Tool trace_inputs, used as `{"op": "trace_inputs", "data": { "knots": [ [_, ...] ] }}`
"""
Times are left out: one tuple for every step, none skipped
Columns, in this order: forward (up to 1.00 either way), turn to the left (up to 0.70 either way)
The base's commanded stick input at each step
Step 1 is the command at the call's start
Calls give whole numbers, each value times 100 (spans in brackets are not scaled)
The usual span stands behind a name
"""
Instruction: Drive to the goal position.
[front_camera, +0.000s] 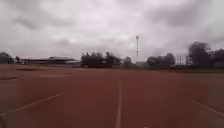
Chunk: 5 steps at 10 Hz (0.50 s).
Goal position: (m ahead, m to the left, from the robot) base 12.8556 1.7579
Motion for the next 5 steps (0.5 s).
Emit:
{"op": "trace_inputs", "data": {
  "knots": [
    [70,-26],
    [70,-8],
    [70,0],
    [70,0],
    [70,0]
  ]
}}
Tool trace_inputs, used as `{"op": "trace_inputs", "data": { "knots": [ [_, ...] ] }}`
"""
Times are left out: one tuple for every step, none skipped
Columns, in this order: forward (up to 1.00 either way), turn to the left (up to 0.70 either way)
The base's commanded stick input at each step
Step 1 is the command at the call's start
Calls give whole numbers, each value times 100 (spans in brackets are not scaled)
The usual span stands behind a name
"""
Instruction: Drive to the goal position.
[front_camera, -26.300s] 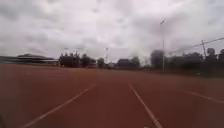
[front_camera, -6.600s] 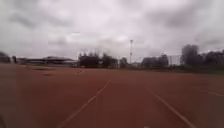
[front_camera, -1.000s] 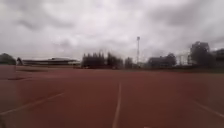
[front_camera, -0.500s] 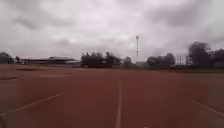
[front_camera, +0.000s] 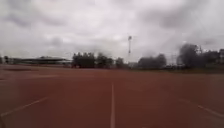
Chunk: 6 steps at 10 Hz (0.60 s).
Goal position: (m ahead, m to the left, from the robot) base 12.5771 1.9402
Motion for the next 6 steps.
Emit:
{"op": "trace_inputs", "data": {
  "knots": [
    [70,0],
    [70,0],
    [70,0],
    [70,0],
    [70,0],
    [70,0]
  ]
}}
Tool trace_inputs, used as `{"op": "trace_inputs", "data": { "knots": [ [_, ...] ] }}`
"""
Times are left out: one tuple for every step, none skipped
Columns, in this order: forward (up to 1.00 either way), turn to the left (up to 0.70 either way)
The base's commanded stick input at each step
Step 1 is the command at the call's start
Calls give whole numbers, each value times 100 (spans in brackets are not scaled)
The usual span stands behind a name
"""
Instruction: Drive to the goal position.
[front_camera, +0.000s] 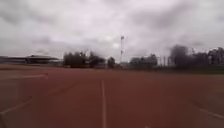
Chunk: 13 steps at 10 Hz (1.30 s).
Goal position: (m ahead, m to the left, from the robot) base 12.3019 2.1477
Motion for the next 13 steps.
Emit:
{"op": "trace_inputs", "data": {
  "knots": [
    [70,0],
    [70,0],
    [70,0],
    [70,0],
    [70,0],
    [70,0],
    [70,0],
    [70,0],
    [70,0],
    [70,0],
    [70,0],
    [70,0],
    [70,0]
  ]
}}
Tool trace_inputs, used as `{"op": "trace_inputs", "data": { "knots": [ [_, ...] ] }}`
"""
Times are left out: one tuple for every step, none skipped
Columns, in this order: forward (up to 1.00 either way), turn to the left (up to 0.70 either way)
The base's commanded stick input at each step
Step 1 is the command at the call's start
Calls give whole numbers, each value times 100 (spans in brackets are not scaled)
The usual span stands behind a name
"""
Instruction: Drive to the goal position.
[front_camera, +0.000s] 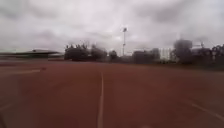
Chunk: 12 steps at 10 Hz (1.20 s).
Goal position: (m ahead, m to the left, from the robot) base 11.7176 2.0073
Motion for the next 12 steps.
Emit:
{"op": "trace_inputs", "data": {
  "knots": [
    [70,0],
    [70,0],
    [70,0],
    [70,0],
    [70,0],
    [70,0],
    [70,0],
    [70,0],
    [70,0],
    [70,0],
    [70,0],
    [70,0]
  ]
}}
